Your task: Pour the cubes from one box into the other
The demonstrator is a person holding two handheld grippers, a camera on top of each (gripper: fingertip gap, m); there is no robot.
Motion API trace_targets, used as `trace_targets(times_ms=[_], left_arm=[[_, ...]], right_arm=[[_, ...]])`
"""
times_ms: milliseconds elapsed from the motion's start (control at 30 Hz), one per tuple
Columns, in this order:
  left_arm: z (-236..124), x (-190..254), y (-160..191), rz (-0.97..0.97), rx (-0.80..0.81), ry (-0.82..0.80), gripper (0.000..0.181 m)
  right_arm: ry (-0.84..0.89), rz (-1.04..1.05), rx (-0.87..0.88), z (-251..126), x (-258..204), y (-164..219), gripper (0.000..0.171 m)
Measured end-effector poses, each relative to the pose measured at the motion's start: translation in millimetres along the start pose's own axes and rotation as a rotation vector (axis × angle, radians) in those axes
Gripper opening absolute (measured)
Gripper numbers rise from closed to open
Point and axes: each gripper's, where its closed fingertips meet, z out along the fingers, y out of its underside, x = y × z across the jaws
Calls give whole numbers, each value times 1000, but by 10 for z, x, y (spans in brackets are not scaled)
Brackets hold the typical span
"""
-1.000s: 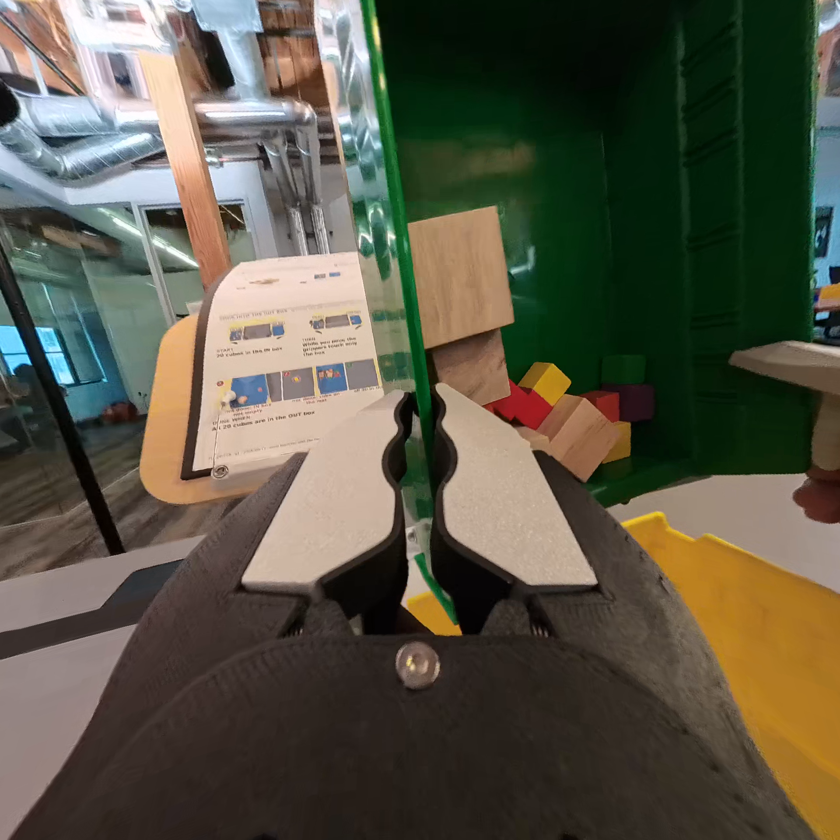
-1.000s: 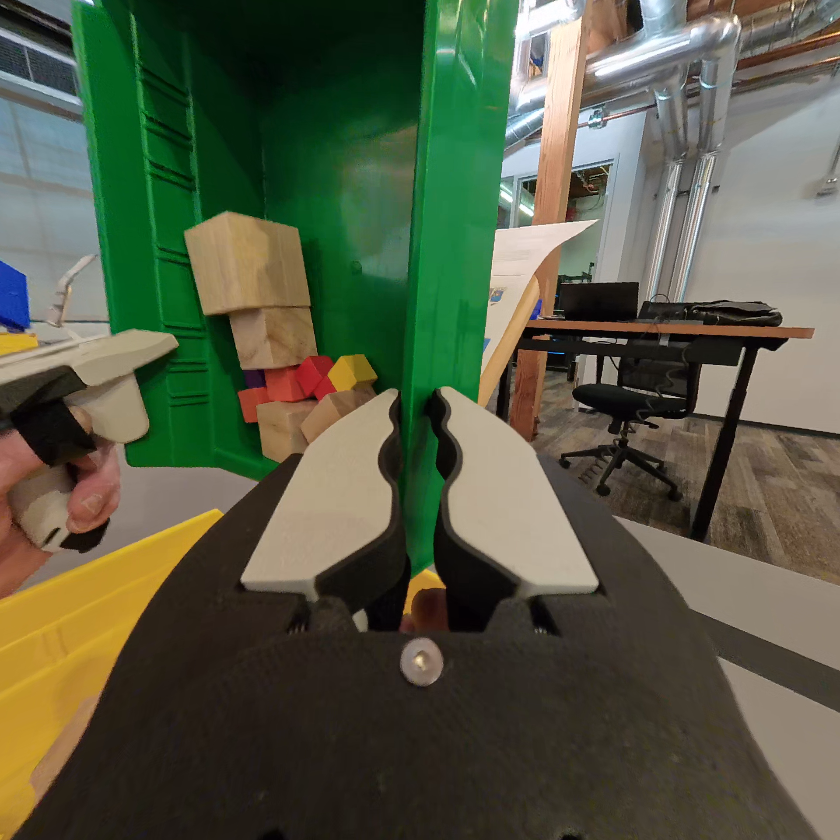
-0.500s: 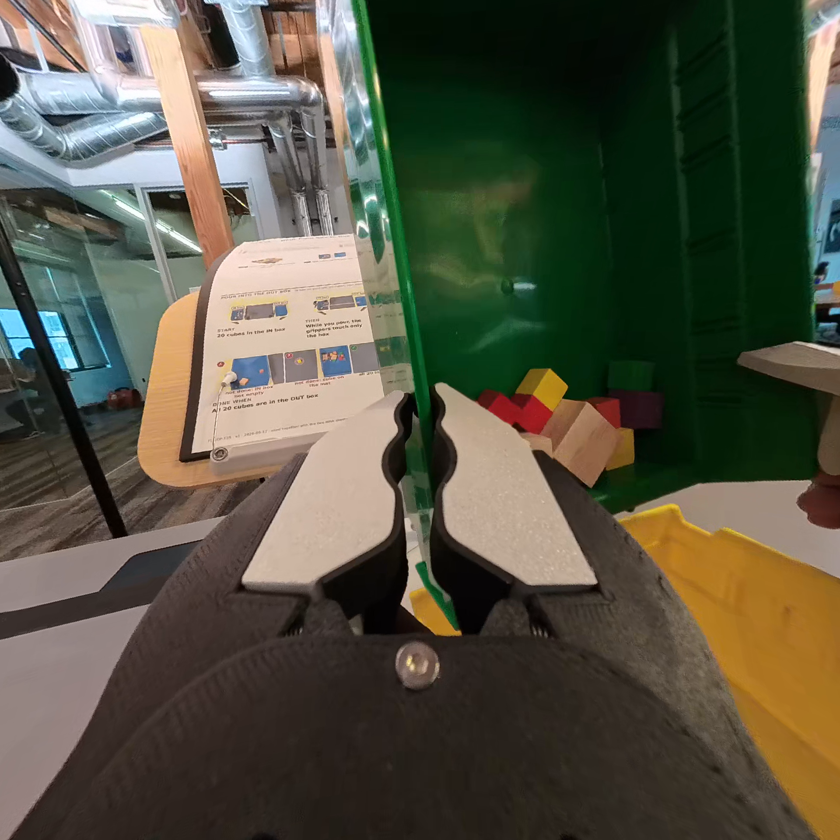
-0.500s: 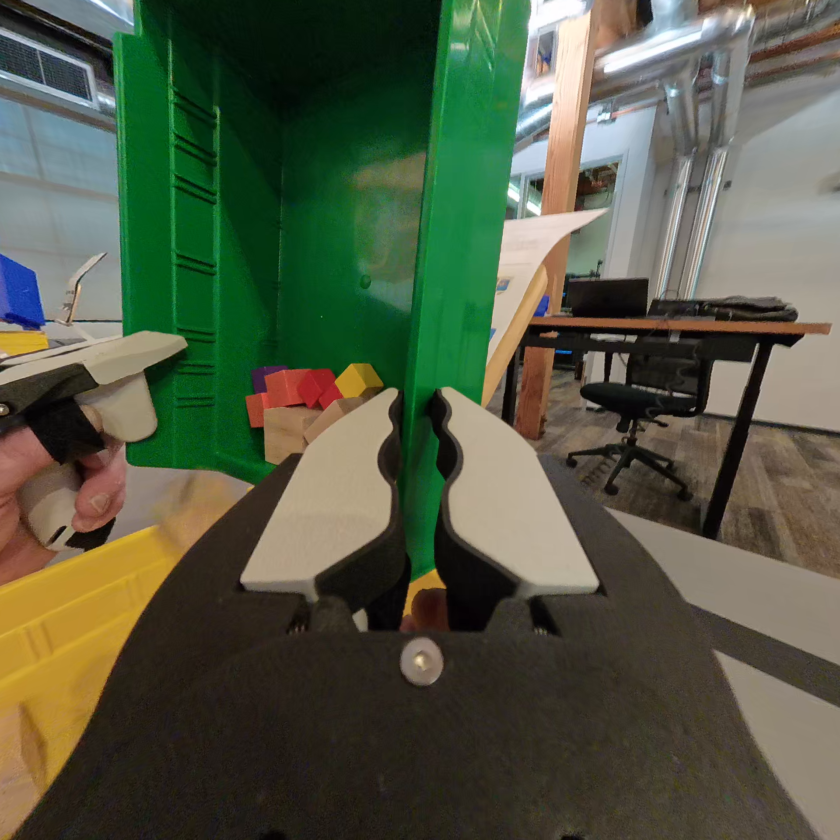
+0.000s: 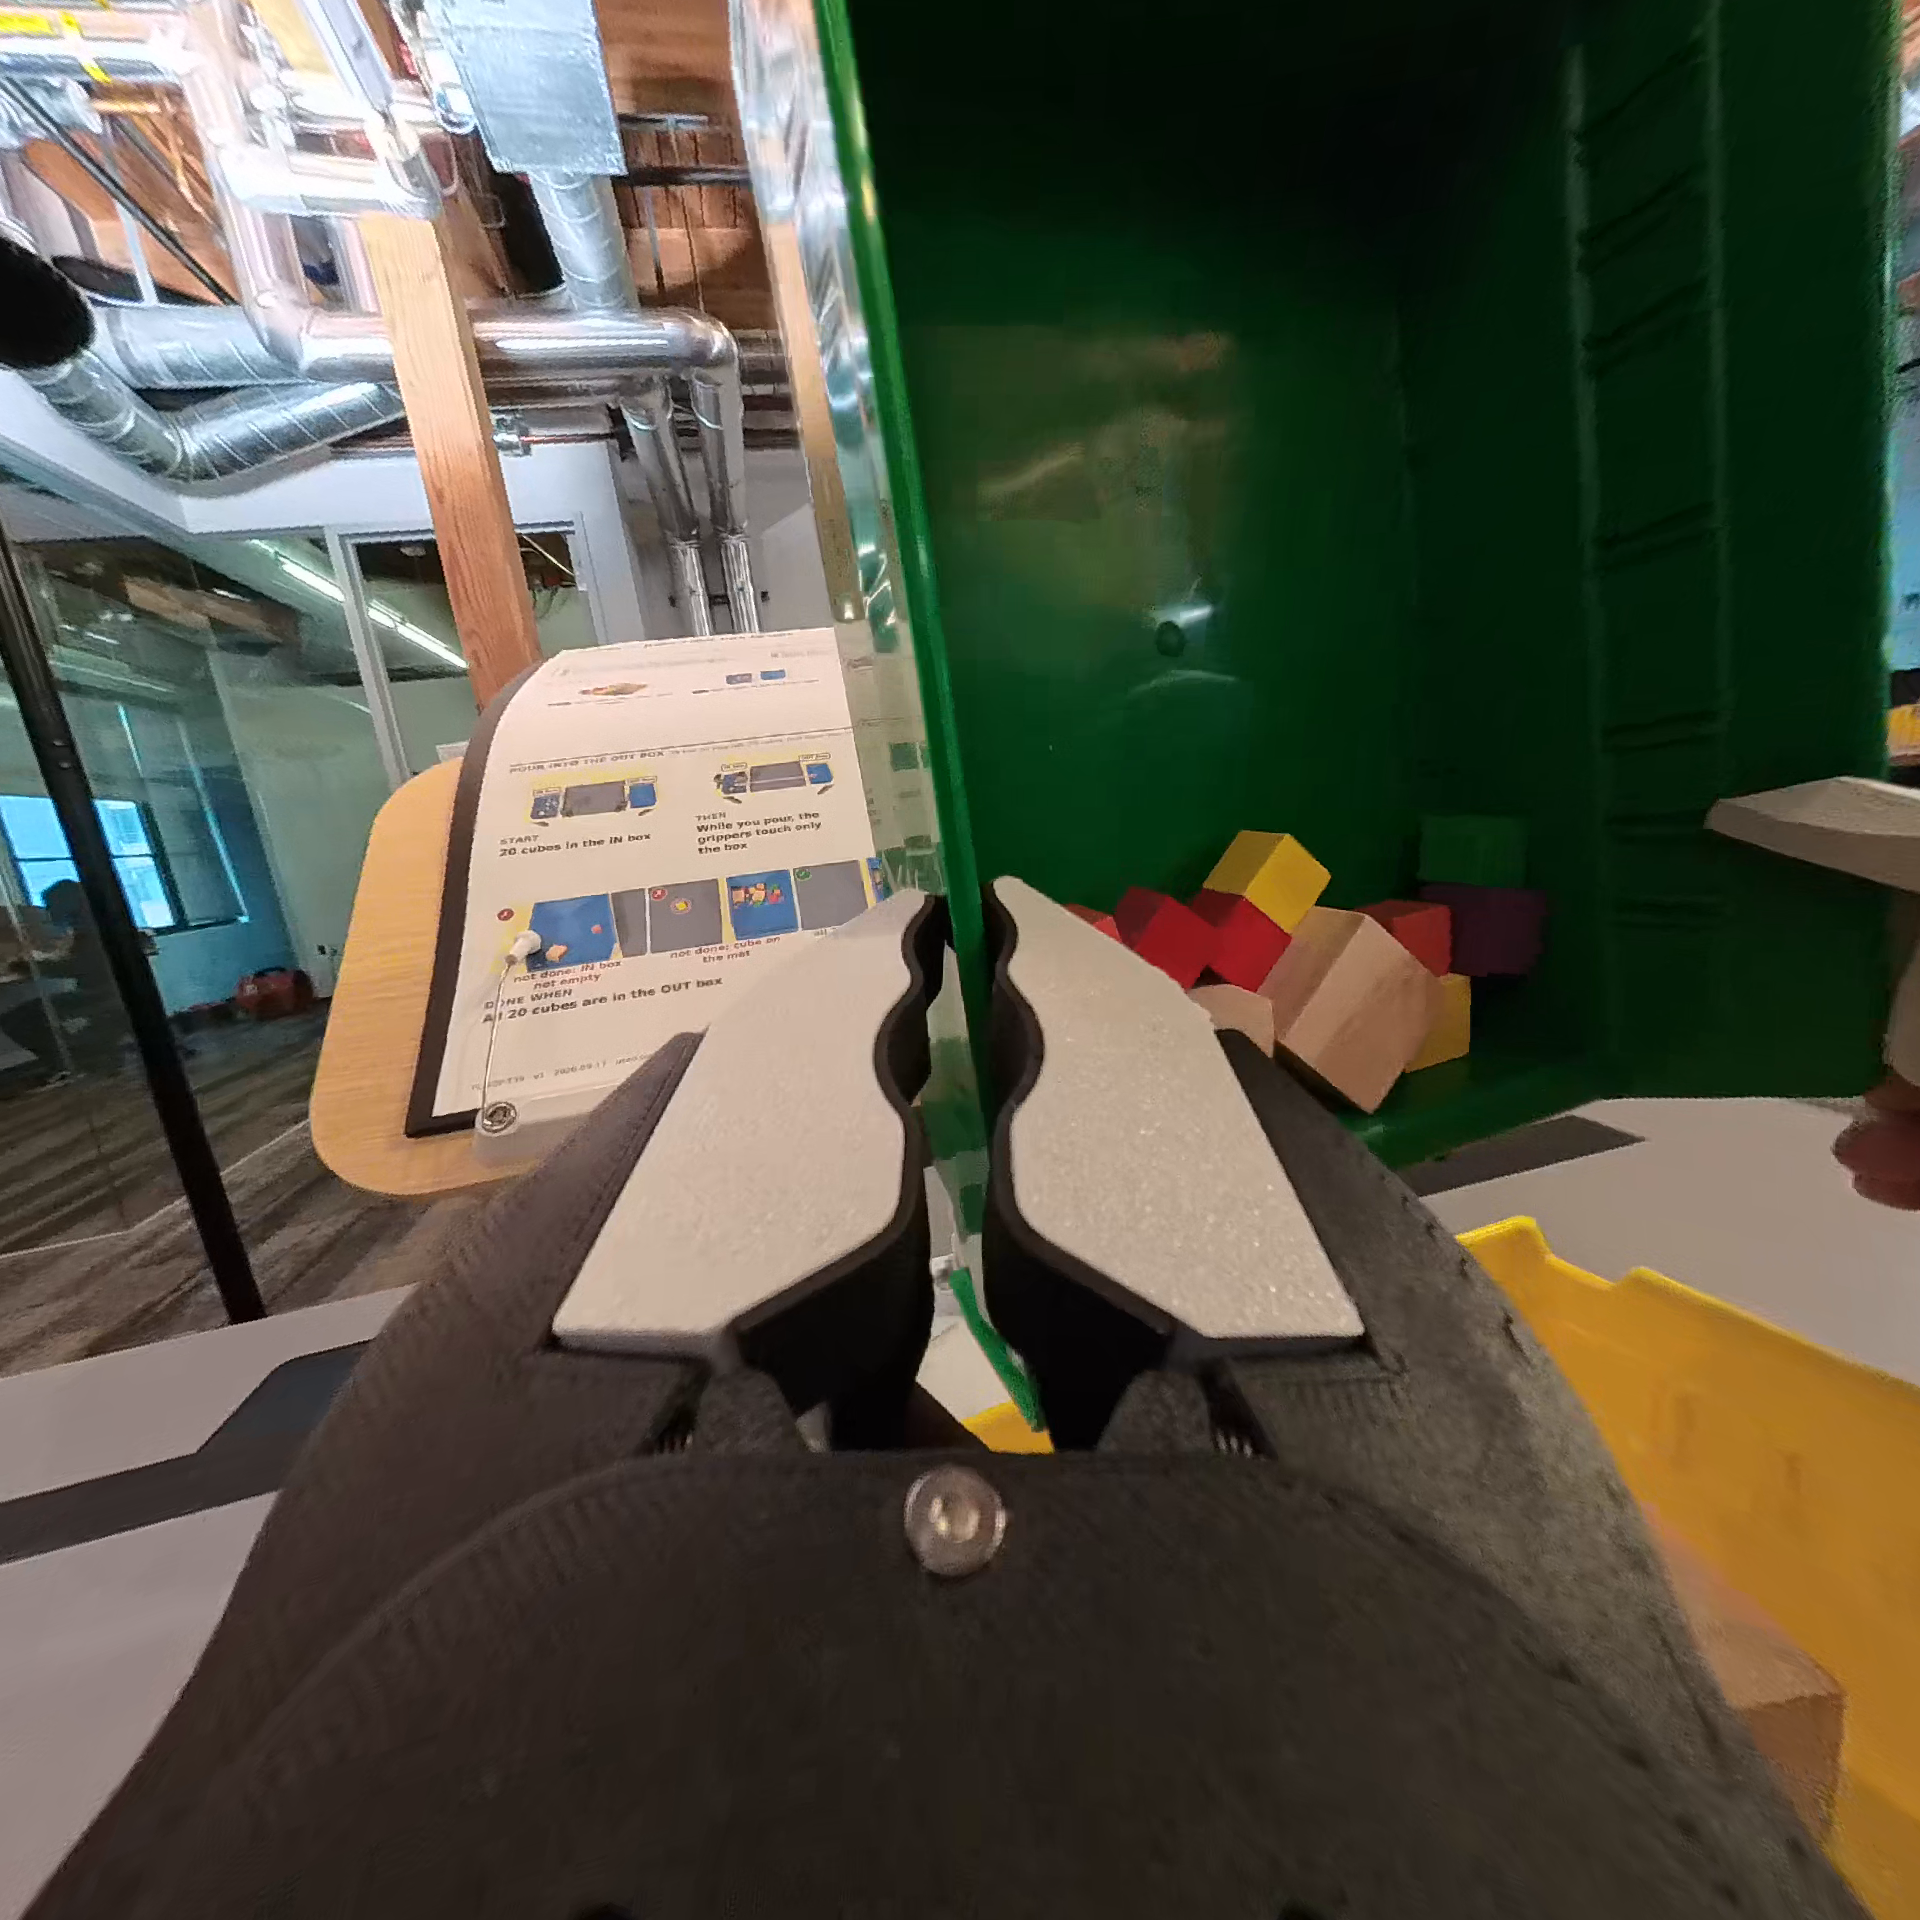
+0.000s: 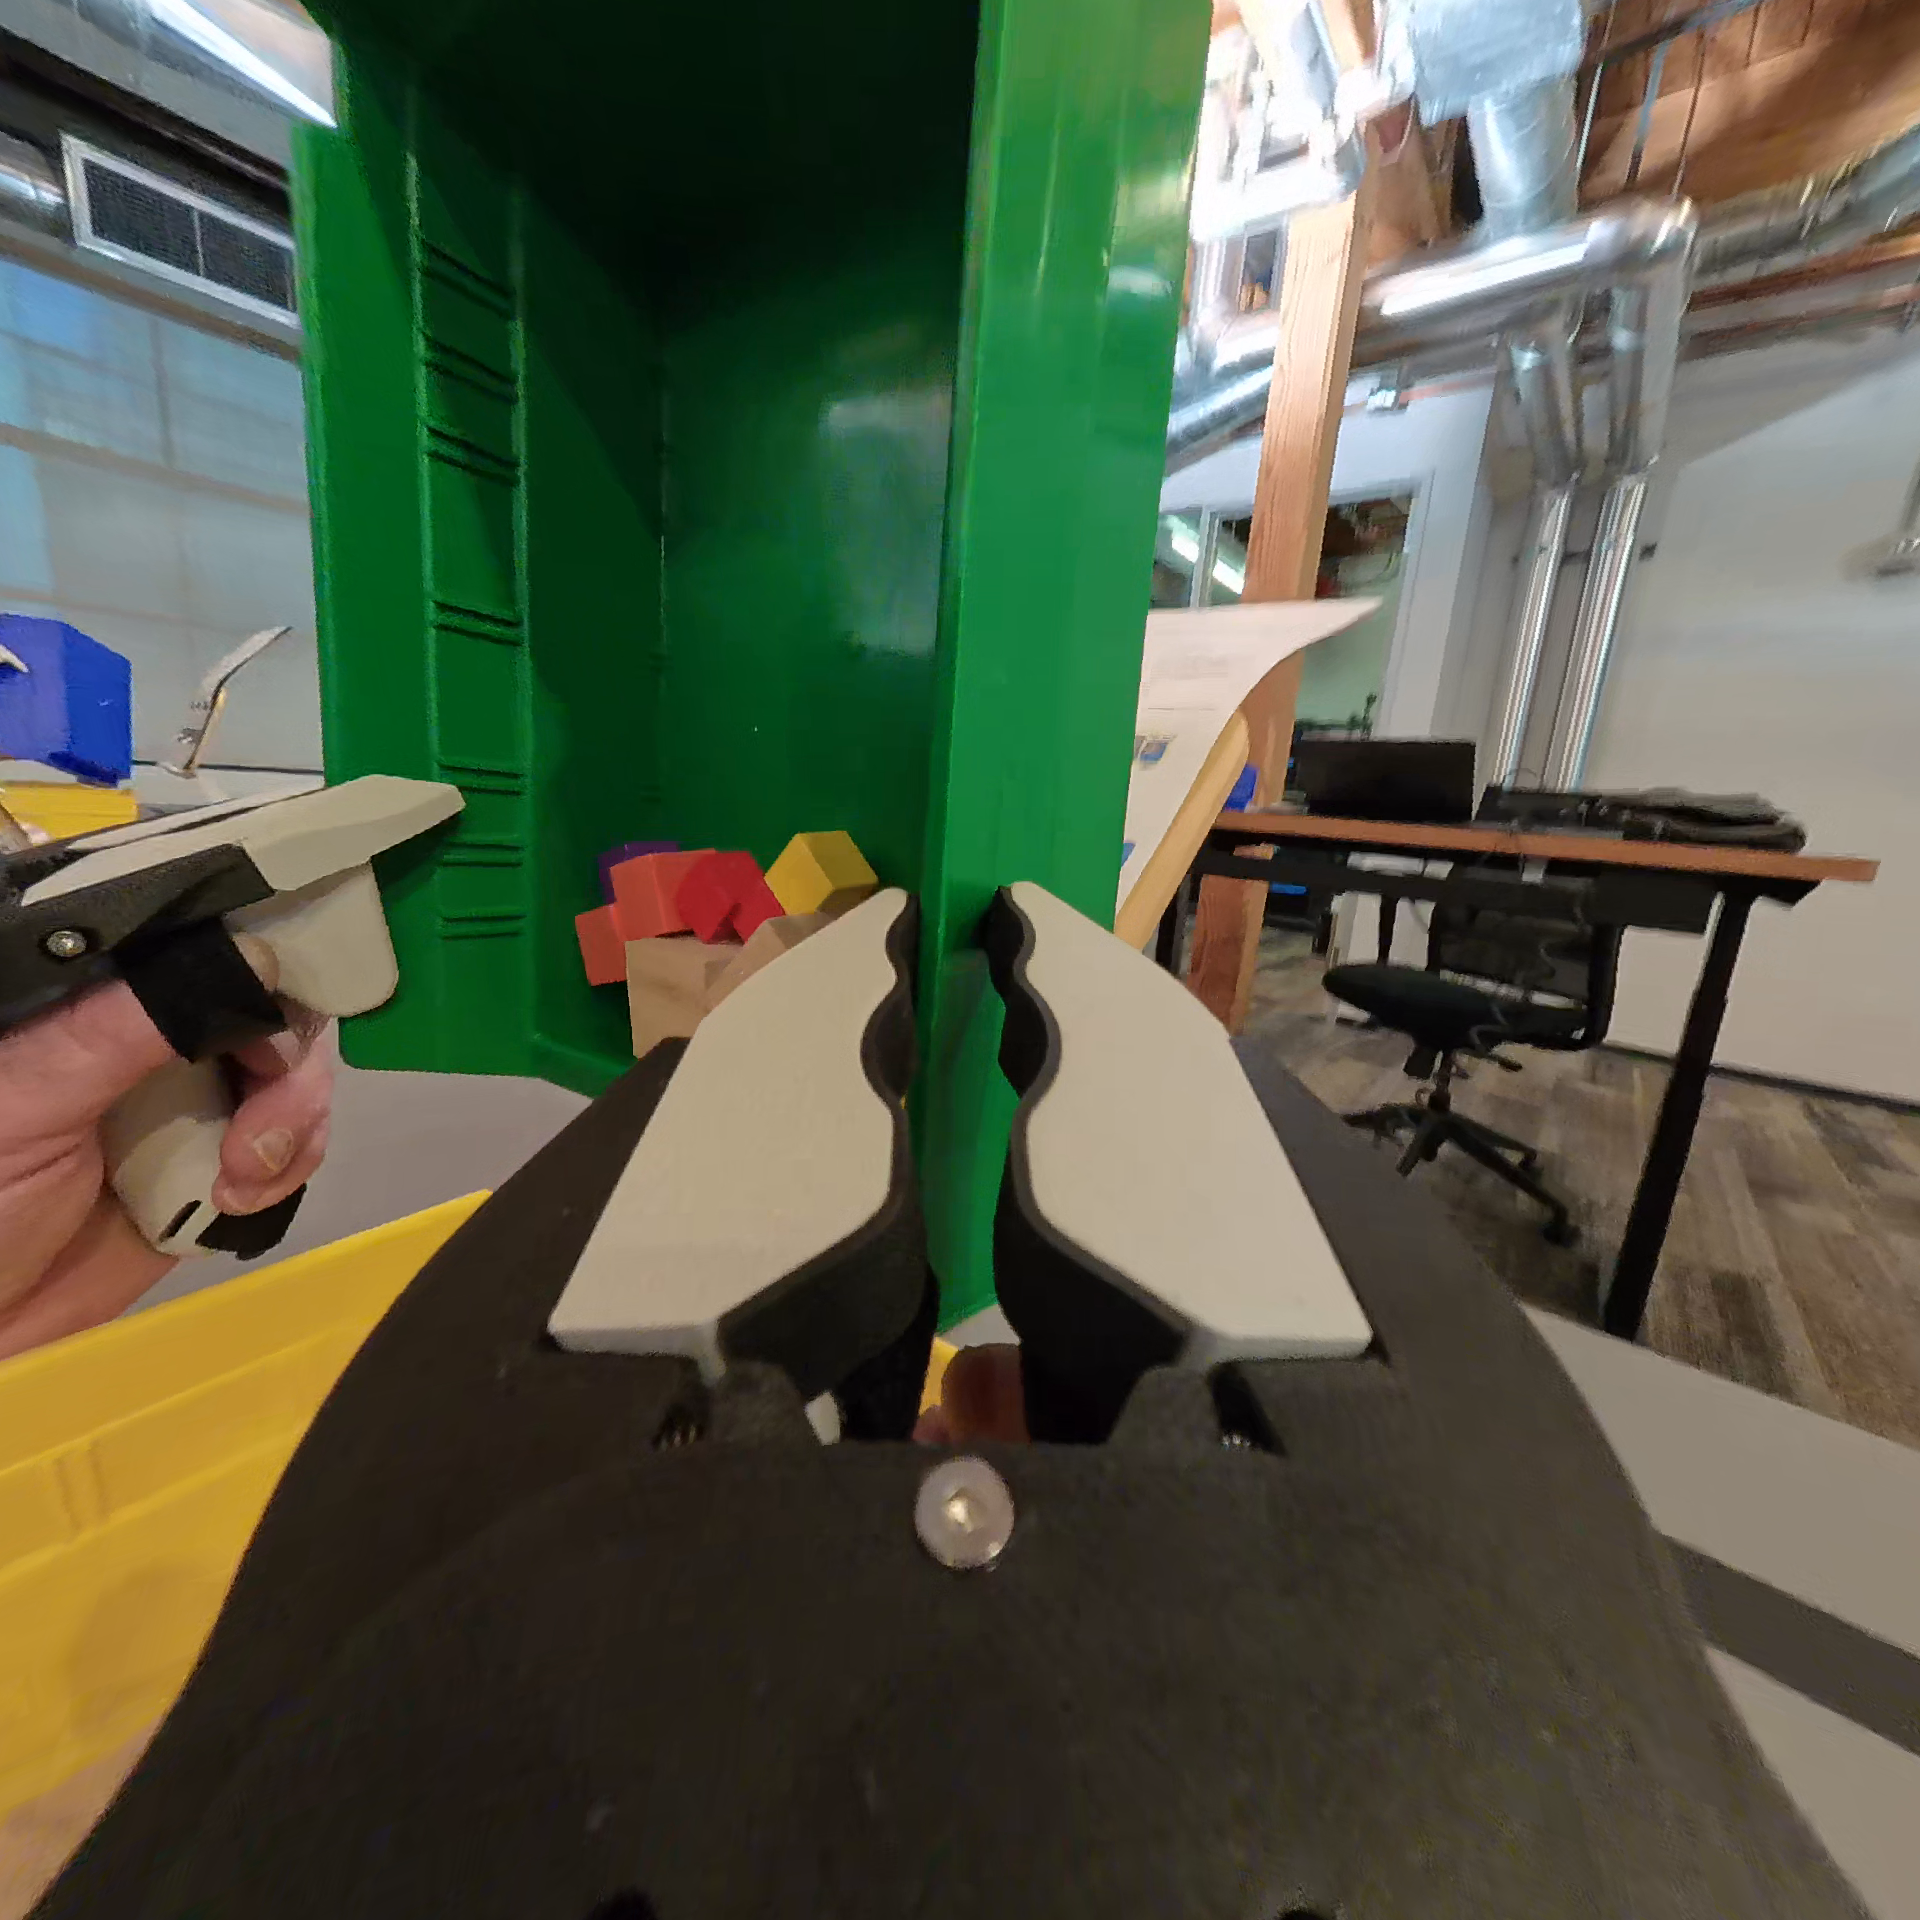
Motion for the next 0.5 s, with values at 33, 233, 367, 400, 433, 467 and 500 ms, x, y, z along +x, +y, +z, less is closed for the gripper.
trace_targets(times_ms=[33, 233, 367, 400, 433, 467, 500], left_arm=[[-2, 7, -10, 7, -2, -2, 6], [-3, 45, -190, 9, 51, 11, 6], [-12, 20, -128, 5, 44, 8, 7], [-12, 20, -93, 2, 43, 8, 7], [-8, 32, -59, 5, 34, 8, 6], [-10, 33, -47, 7, 28, 3, 6], [-15, 25, -37, -2, 27, 4, 7]], right_arm=[[1, 2, -5, -5, -7, -20, 6], [-9, 2, 50, -12, 13, -119, 6], [-17, -2, 35, -15, -11, -47, 6], [-13, 11, 25, -6, 7, 4, 6], [-5, 13, 20, -7, 16, 28, 6], [-6, 13, 16, -10, 13, 41, 6], [-8, 14, 14, -8, 12, 64, 6]])
